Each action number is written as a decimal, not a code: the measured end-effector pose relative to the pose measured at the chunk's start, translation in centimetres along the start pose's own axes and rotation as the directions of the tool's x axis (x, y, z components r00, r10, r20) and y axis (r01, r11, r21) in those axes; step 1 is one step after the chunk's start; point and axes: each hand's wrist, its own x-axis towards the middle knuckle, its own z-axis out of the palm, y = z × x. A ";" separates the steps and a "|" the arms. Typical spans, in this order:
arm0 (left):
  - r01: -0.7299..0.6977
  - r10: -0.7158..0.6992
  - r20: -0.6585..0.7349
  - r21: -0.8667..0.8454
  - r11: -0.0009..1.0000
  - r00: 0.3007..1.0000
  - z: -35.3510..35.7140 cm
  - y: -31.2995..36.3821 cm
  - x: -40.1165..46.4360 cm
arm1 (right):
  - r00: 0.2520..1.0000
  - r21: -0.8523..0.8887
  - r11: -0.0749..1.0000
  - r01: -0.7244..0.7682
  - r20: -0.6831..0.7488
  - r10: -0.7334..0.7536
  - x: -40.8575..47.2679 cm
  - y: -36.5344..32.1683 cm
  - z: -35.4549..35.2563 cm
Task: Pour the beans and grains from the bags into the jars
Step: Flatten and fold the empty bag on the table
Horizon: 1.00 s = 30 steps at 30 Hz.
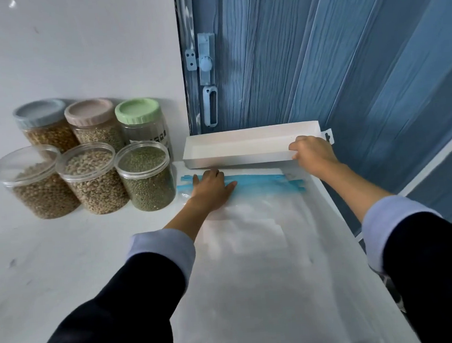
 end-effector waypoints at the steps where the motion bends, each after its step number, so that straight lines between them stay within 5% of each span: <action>1: -0.005 0.005 -0.026 0.010 1.000 1.000 0.1 0.1 0.0 | 1.000 0.016 1.000 0.005 0.008 -0.006 0.4 0.1 0.1; 17: -0.011 0.020 -0.102 0.088 0.996 0.995 0.9 0.2 -2.1 | 0.970 0.139 0.986 -0.088 0.237 0.053 2.0 -2.2 3.9; 21: -0.022 0.027 -0.085 0.053 0.998 0.996 -0.4 -0.4 -2.1 | 0.998 0.288 0.957 -0.001 -0.053 0.017 0.8 -1.9 3.1; 24: -0.011 0.014 -0.062 0.044 0.999 0.998 -1.2 -1.7 -2.4 | 0.943 0.415 0.903 -0.112 -0.243 0.228 -1.2 -1.9 2.5; 27: 0.019 -0.019 0.000 0.067 0.998 1.000 -1.7 -2.8 -3.0 | 0.842 0.436 0.745 -0.505 0.059 0.536 -2.9 -1.5 2.6; 30: 0.011 -0.011 0.006 0.072 0.997 1.000 -1.7 -2.7 -3.6 | 0.727 0.377 0.622 -0.686 0.376 0.575 -4.1 -0.5 3.6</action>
